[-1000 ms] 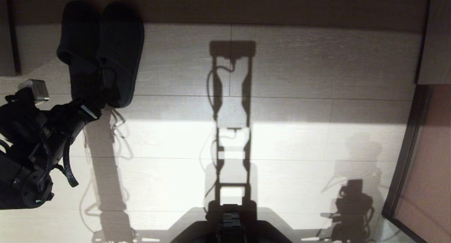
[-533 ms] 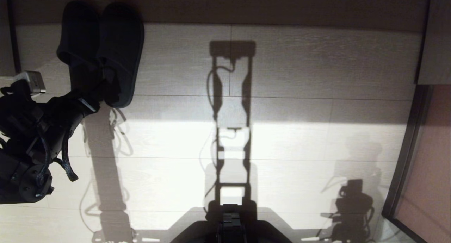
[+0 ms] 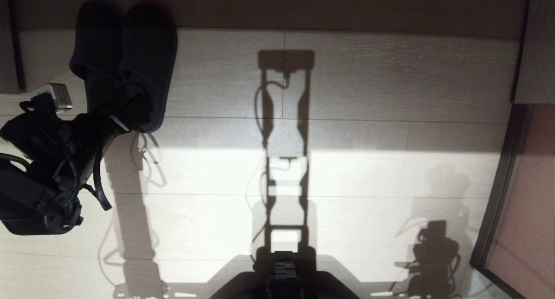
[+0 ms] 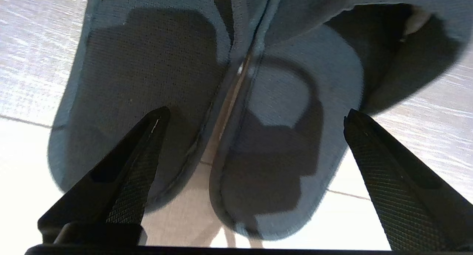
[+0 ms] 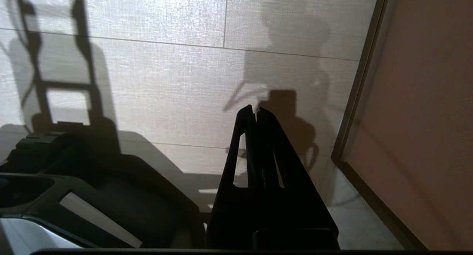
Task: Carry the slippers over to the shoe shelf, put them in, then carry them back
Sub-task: Pick up the slippers on the floor
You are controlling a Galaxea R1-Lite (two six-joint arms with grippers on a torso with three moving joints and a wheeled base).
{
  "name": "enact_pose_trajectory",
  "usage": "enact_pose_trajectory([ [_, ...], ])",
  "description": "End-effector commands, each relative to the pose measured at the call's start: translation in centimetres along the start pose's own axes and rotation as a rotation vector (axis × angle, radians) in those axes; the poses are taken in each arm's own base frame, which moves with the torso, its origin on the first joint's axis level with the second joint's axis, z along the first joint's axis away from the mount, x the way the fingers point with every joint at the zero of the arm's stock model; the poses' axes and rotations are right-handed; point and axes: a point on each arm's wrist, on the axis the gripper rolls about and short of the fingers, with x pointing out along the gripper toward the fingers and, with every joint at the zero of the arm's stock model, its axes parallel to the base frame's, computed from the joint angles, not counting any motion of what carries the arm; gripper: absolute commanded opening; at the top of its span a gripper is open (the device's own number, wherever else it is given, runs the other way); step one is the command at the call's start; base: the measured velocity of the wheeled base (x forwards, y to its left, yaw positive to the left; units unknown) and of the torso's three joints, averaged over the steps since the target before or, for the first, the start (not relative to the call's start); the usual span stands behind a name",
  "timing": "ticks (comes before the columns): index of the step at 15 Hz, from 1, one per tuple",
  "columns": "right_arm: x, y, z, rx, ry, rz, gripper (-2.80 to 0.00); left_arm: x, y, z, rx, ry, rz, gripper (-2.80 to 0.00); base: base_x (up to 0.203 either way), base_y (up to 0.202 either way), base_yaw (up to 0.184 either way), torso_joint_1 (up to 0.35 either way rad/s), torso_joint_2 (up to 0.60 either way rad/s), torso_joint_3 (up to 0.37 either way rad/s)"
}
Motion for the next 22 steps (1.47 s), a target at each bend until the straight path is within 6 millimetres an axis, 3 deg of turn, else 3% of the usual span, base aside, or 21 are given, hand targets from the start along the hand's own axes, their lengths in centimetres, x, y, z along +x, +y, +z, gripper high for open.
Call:
enact_pose_trajectory([
  [1, 0.0, 0.0, -1.2, -0.001, 0.001, 0.000, -2.80, 0.8, 0.1, -0.6, -0.001, -0.011, -0.005, 0.00, 0.000, 0.000, 0.000, 0.000, 0.00, 0.000],
  [8, 0.0, 0.0, -1.2, -0.001, -0.001, 0.000, -2.80, 2.2, 0.0, -0.1, 0.013, -0.067, -0.014, 0.00, 0.000, 0.000, 0.000, 0.000, 0.00, 0.000],
  [16, 0.0, 0.0, -1.2, -0.001, -0.001, 0.000, -2.80, 3.5, -0.7, 2.2, 0.032, -0.166, -0.038, 0.00, 0.000, 0.000, 0.000, 0.000, 0.00, 0.000],
  [22, 0.0, 0.0, -1.2, -0.001, 0.000, 0.000, -2.80, 4.1, -0.6, 2.1, 0.032, -0.182, -0.032, 0.00, 0.000, 0.000, 0.000, 0.000, 0.00, 0.000],
])
